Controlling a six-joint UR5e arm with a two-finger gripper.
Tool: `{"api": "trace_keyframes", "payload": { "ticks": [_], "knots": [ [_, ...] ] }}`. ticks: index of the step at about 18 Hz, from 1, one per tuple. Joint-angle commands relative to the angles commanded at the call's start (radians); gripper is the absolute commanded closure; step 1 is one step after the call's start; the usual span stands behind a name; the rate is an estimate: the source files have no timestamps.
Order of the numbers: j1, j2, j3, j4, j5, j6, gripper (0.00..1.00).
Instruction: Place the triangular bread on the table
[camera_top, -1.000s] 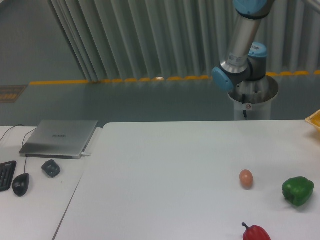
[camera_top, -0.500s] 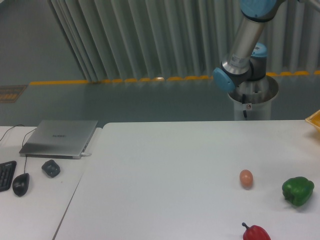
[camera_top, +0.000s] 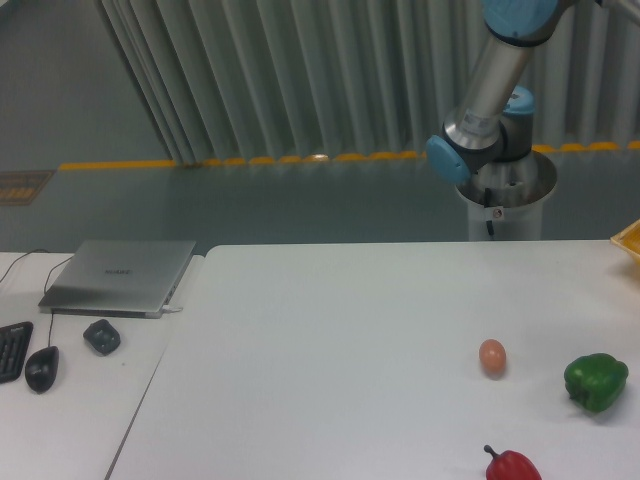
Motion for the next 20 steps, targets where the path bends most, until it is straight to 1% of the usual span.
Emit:
{"api": "trace_keyframes", "payload": {
  "ticks": [1, 2, 3, 4, 6, 7, 8, 9, 11, 13, 16, 19, 20],
  "knots": [
    [-0.002, 0.000, -0.002, -0.003, 0.002, 0.000, 0.21],
    [-0.002, -0.002, -0.005, -0.005, 0.005, 0.000, 0.30],
    [0.000, -0.005, -0.005, -0.012, 0.008, 0.000, 0.36],
    [0.000, -0.003, -0.002, -0.029, 0.008, 0.000, 0.45],
    [-0.003, 0.002, 0.009, -0.073, 0.009, -0.003, 0.62],
    [-0.006, 0.002, 0.014, -0.078, 0.008, -0.011, 0.71],
    [-0.008, 0.005, 0.014, -0.080, 0.008, -0.018, 0.79],
    [-0.008, 0.006, 0.015, -0.090, 0.009, -0.020, 0.84],
    [-0.008, 0.009, 0.035, -0.126, 0.008, -0.023, 0.85],
    [-0.008, 0.011, 0.075, -0.198, 0.005, -0.028, 0.87],
    [-0.009, 0.011, 0.132, -0.273, -0.003, -0.081, 0.88],
    [-0.012, 0.021, 0.140, -0.293, -0.008, -0.084, 0.89],
    [-0.012, 0.026, 0.143, -0.310, -0.011, -0.087, 0.89]
  ]
}}
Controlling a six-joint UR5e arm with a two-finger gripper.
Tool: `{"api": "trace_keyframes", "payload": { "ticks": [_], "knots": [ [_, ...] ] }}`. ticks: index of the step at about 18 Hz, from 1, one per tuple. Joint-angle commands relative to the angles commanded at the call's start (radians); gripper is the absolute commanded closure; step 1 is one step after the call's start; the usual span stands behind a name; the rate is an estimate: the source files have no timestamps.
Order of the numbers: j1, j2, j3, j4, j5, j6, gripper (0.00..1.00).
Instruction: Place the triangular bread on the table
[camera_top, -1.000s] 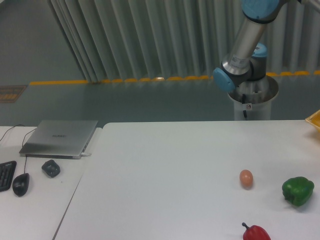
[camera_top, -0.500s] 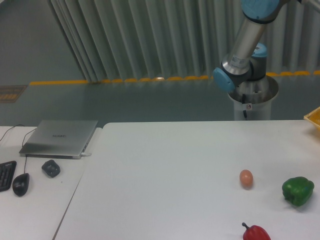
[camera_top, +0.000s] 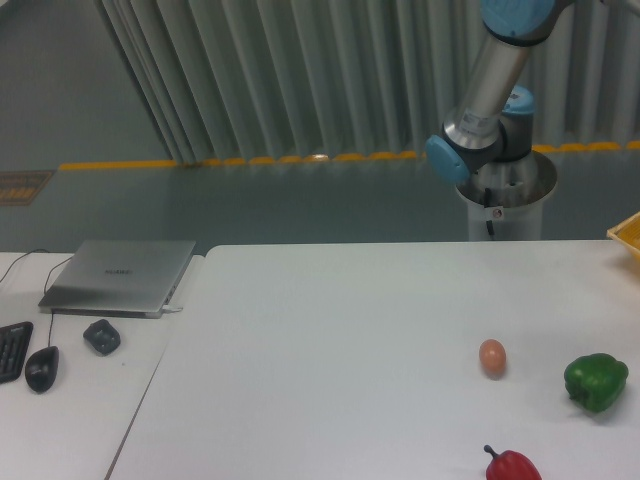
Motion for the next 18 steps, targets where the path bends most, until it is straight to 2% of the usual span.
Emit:
{"api": "trace_keyframes", "payload": {
  "ticks": [2, 6, 12, 16, 18],
  "knots": [
    [0.002, 0.014, 0.009, -0.041, -0.035, 0.000, 0.89],
    [0.009, 0.046, 0.018, -0.092, -0.234, -0.067, 0.89],
    [-0.038, 0.058, 0.034, -0.100, -0.282, -0.237, 0.89],
    [-0.095, 0.064, 0.019, -0.100, -0.333, -0.415, 0.88],
    [-0.118, 0.064, -0.012, -0.095, -0.350, -0.480, 0.88]
  ]
}}
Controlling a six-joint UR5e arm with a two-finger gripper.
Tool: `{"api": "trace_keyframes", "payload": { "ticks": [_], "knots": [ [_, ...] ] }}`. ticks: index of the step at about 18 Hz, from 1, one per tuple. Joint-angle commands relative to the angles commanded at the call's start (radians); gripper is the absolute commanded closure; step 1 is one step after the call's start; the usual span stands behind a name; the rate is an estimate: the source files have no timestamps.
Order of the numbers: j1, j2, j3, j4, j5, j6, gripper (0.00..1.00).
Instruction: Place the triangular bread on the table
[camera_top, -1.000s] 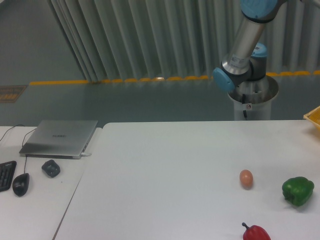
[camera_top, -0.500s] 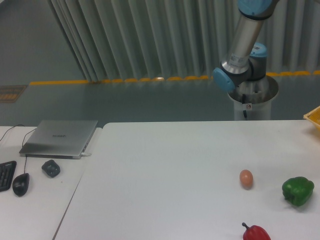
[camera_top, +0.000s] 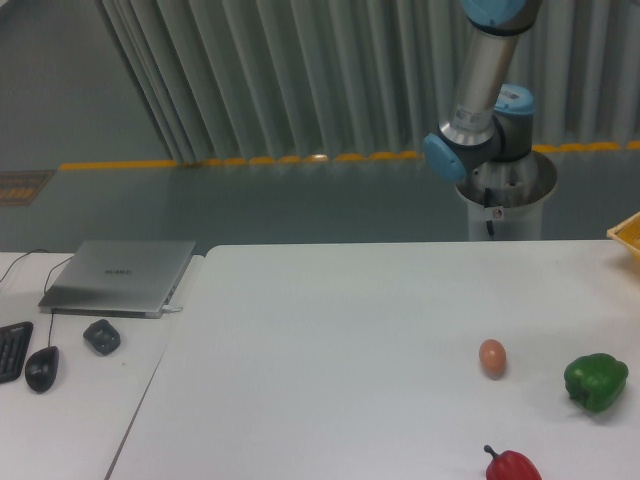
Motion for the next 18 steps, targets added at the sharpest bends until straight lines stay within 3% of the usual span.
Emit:
{"api": "trace_keyframes", "payload": {
  "ticks": [9, 14, 17, 18],
  "knots": [
    [-0.100, 0.009, -0.095, 0.000, 0.018, -0.035, 0.84],
    [-0.137, 0.005, -0.097, 0.003, 0.029, -0.074, 0.84],
    [-0.157, 0.003, -0.097, 0.006, 0.034, -0.074, 0.72],
    [-0.157, 0.003, -0.097, 0.011, 0.038, -0.069, 0.57]
  ]
}}
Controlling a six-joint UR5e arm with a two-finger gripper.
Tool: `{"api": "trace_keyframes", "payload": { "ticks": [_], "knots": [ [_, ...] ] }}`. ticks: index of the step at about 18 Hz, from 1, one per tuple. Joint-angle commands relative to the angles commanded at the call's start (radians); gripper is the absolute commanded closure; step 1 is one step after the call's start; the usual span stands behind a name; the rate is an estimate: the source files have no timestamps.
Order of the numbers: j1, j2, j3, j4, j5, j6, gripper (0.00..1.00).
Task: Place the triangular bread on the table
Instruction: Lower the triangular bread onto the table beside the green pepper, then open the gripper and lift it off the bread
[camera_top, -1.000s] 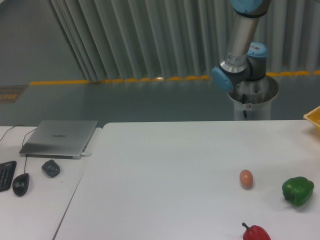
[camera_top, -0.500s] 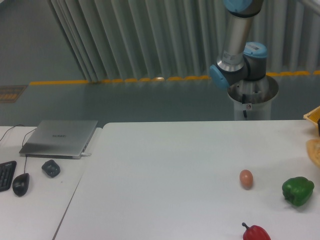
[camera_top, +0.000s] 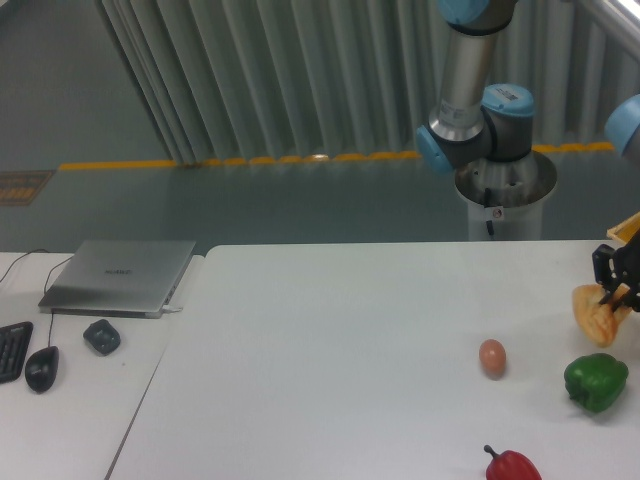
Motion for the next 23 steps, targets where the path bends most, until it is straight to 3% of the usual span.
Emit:
{"api": "trace_keyframes", "payload": {
  "ticks": [2, 3, 10, 15, 19, 23],
  "knots": [
    [0.000, 0.000, 0.002, 0.005, 0.014, 0.008, 0.05],
    [0.000, -0.002, 0.002, 0.012, 0.029, 0.005, 0.00],
    [-0.003, 0.006, 0.005, 0.031, 0.069, 0.005, 0.00],
    [-0.020, 0.023, 0.008, 0.147, 0.101, 0.005, 0.00],
    [-0.051, 0.022, 0.009, 0.294, 0.207, 0.014, 0.00],
    [-0.052, 0.017, 0.008, 0.341, 0.242, 0.012, 0.00]
  ]
}}
